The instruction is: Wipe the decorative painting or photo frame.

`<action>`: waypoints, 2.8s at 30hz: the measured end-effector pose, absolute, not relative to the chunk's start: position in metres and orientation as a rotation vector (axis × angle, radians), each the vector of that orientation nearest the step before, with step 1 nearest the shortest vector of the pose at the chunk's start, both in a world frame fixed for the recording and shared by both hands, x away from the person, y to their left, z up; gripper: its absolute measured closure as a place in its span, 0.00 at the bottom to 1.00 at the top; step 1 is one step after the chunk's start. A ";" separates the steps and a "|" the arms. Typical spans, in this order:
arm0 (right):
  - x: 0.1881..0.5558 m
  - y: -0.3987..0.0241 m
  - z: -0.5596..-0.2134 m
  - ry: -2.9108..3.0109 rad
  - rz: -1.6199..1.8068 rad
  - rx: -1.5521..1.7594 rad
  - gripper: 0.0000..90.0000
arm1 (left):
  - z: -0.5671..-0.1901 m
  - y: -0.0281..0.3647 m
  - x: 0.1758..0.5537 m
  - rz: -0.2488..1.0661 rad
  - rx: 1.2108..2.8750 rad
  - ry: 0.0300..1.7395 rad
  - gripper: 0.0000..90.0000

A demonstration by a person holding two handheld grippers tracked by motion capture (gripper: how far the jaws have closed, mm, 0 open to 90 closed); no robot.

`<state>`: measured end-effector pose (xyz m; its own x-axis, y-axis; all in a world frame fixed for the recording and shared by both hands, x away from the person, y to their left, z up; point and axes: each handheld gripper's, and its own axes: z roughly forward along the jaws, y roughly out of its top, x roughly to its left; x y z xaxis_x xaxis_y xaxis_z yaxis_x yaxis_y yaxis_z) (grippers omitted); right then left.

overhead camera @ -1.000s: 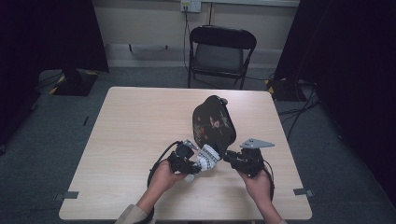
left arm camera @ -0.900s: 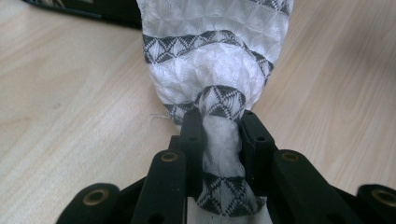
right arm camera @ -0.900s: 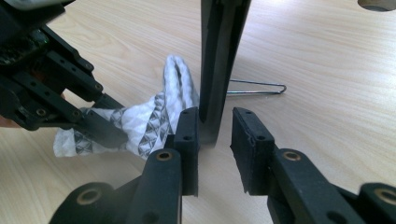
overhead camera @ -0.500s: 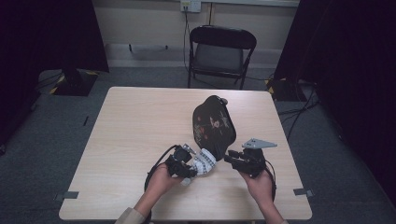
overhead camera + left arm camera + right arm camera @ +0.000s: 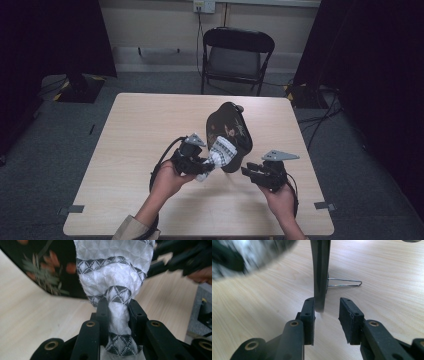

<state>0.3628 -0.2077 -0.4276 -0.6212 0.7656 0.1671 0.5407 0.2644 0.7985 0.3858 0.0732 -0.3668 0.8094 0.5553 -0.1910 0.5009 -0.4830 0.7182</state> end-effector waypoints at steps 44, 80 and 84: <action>0.368 -0.215 -0.426 2.274 1.255 1.205 0.72 | -0.419 0.039 0.384 0.027 2.317 0.738 0.82; 0.371 -0.213 -0.425 2.276 1.261 1.193 0.71 | -0.464 0.062 0.385 -0.082 2.388 0.882 0.82; 0.371 -0.211 -0.425 2.279 1.262 1.190 0.71 | -0.464 0.066 0.386 -0.091 2.388 0.893 0.83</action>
